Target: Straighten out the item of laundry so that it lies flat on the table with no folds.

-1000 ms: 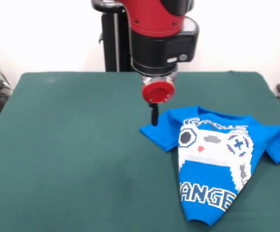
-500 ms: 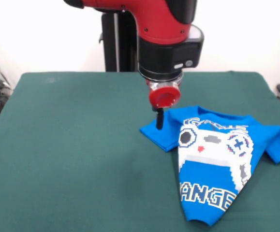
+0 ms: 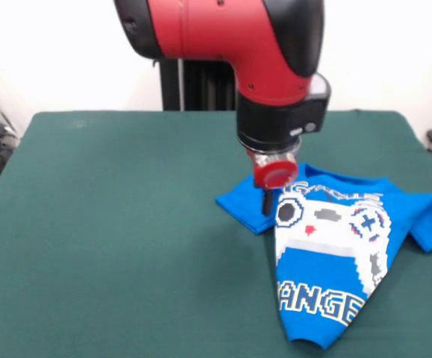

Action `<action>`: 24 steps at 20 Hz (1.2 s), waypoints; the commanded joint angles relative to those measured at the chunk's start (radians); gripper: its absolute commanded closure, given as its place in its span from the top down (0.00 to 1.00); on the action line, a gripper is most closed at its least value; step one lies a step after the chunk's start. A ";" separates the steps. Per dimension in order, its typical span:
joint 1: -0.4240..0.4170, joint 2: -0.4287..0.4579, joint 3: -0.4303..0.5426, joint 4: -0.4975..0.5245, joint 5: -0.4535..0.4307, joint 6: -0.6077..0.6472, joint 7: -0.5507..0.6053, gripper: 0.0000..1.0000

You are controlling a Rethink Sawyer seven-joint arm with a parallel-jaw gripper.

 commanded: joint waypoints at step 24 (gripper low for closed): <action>0.088 0.164 0.022 0.000 -0.012 -0.067 -0.012 1.00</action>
